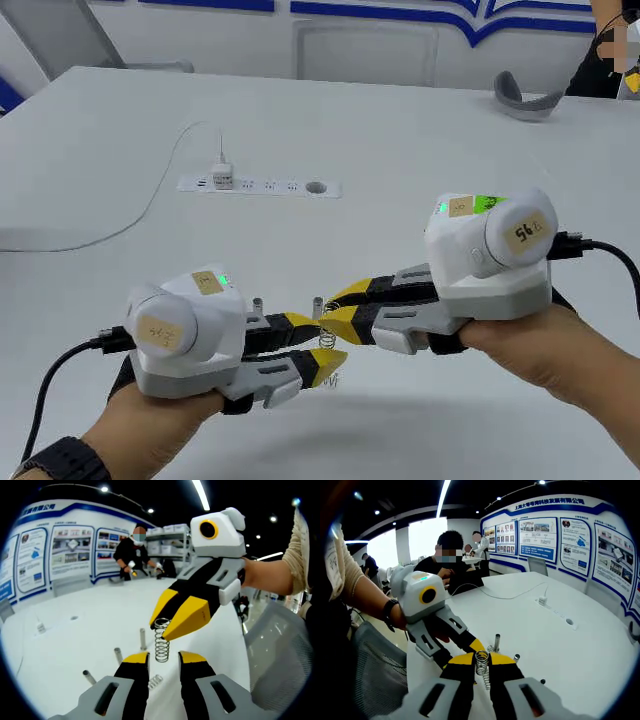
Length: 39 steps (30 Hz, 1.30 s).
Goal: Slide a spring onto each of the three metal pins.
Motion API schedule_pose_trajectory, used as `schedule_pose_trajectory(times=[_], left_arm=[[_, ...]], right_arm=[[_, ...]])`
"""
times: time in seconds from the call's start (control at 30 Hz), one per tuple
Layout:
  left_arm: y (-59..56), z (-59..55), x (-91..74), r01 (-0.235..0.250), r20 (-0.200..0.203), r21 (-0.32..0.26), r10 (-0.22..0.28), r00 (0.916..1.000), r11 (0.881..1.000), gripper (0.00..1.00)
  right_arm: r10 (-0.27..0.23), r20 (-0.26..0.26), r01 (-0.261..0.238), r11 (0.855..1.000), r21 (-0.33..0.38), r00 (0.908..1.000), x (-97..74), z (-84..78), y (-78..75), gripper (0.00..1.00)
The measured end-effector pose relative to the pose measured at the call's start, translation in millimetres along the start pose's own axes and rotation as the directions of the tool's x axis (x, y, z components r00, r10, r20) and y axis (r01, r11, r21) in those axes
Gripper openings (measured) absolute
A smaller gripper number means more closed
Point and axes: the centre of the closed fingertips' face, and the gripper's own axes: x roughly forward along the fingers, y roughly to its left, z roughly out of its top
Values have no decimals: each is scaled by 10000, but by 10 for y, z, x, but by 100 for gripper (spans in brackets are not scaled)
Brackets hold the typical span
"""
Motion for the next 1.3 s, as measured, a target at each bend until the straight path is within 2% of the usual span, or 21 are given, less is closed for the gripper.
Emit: schedule_pose_trajectory(times=[0.23, 0.47, 1.3], left_arm=[[10, -12, -51, 3, 0, -12, -3, 10000, 10000, 33], [42, -66, -135, -35, -73, -10, 34, 10000, 10000, 38], [304, -240, -431, -950, -236, -359, 942, 9953, 9948, 52]], right_arm=[[-185, 30, 185, 9998, 24, 9998, -40, 2, -70, 12], [-442, 45, 441, 9990, 83, 9990, -95, -9, -171, 12], [-1269, 296, 1262, 9917, 264, 9915, -257, 42, -449, 12]])
